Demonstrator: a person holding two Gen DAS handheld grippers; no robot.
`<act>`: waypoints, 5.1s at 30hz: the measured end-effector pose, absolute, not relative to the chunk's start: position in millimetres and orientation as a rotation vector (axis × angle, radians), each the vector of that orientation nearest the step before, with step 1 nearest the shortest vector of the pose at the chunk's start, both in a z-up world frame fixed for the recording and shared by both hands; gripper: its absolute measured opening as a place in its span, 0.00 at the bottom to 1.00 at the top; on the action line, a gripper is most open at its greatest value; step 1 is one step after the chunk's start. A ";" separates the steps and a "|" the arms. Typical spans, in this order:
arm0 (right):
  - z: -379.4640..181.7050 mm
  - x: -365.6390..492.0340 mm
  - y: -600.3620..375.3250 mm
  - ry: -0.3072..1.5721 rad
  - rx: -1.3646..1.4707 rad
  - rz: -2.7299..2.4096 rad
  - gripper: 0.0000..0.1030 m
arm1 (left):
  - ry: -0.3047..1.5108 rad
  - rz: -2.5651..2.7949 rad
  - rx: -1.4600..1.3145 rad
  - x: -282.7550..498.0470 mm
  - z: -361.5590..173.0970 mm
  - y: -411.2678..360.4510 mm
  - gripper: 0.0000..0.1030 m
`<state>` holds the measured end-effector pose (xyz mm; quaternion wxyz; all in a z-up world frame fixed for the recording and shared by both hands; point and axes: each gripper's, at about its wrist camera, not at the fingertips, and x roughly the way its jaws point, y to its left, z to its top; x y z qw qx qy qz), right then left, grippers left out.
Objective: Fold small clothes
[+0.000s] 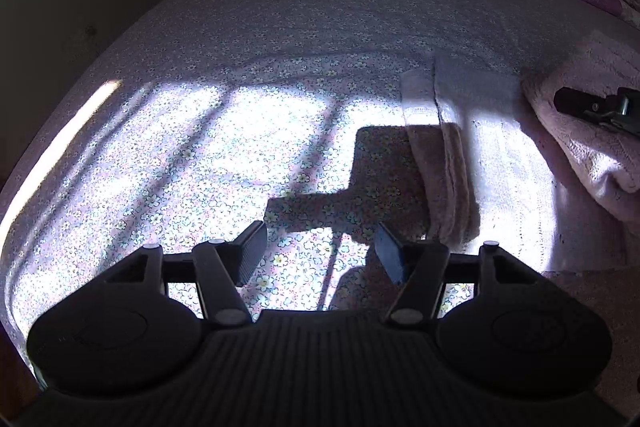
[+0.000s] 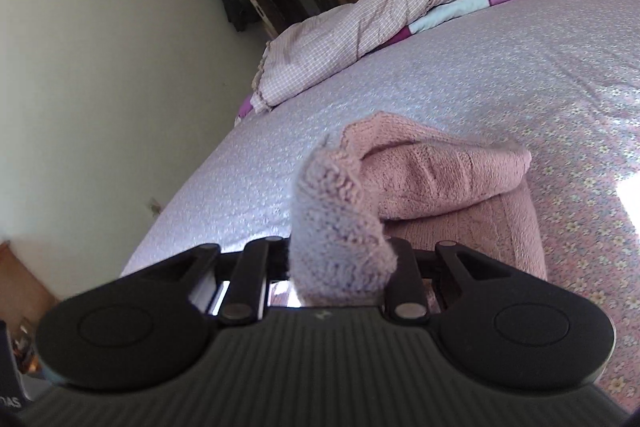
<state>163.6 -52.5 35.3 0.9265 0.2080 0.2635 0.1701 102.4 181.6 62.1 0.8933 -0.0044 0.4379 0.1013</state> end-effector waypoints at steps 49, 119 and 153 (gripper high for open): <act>26.6 109.8 -130.6 0.553 0.442 0.225 0.53 | 0.790 -0.075 0.042 156.1 103.0 97.8 0.67; -6.5 158.1 -104.0 0.635 0.392 0.365 0.58 | 0.775 0.020 -0.196 234.2 27.6 144.9 0.15; -2.3 104.9 -83.4 0.663 0.348 0.331 0.60 | 0.867 -0.111 -0.101 122.8 41.6 147.5 0.17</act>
